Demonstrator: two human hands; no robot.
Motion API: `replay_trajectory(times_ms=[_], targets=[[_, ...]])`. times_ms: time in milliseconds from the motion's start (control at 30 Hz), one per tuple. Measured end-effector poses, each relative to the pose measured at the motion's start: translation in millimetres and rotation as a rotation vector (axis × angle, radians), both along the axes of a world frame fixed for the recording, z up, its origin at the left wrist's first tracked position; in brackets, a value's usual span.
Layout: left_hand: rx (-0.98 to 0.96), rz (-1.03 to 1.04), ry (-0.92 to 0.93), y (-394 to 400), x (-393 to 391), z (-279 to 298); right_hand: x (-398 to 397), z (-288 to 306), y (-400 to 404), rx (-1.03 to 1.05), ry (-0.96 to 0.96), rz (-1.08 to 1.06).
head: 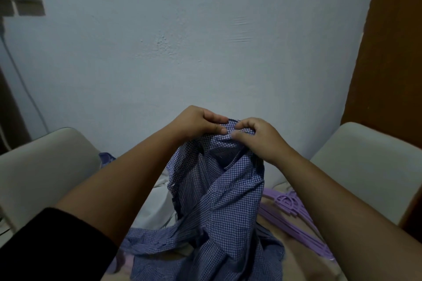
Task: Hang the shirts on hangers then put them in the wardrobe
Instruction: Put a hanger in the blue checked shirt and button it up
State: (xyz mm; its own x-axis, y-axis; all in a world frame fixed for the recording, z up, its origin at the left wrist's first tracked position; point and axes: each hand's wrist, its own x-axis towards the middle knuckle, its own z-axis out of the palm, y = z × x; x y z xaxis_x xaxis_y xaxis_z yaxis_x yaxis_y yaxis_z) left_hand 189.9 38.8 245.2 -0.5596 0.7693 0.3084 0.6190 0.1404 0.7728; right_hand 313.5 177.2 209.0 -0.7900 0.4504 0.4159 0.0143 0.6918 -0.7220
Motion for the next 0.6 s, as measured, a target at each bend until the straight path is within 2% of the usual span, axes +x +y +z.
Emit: replay_trajectory(times_ms=[67, 100, 233, 367, 500, 600], targets=[[-0.002, 0.008, 0.012, -1.5, 0.4, 1.2, -1.5, -3.8, 3.0, 0.201, -0.036, -0.099], [0.002, 0.017, 0.014, -3.0, -0.6, 2.1, -0.4, -4.0, 4.1, 0.227, -0.010, -0.125], [-0.028, 0.037, 0.058, -11.8, -5.3, 10.2, 9.8, -0.9, 12.2, 0.040, 0.080, -0.014], [-0.113, 0.056, 0.204, -18.6, -4.4, 25.6, 18.2, 19.1, 14.5, -0.048, 0.042, 0.111], [-0.232, 0.071, 0.461, -19.5, 3.4, 47.2, 19.5, 48.3, 18.9, 0.179, -0.151, -0.014], [-0.205, 0.113, 0.554, -20.1, 6.8, 72.4, 16.5, 72.6, 23.1, 0.315, -0.166, -0.161]])
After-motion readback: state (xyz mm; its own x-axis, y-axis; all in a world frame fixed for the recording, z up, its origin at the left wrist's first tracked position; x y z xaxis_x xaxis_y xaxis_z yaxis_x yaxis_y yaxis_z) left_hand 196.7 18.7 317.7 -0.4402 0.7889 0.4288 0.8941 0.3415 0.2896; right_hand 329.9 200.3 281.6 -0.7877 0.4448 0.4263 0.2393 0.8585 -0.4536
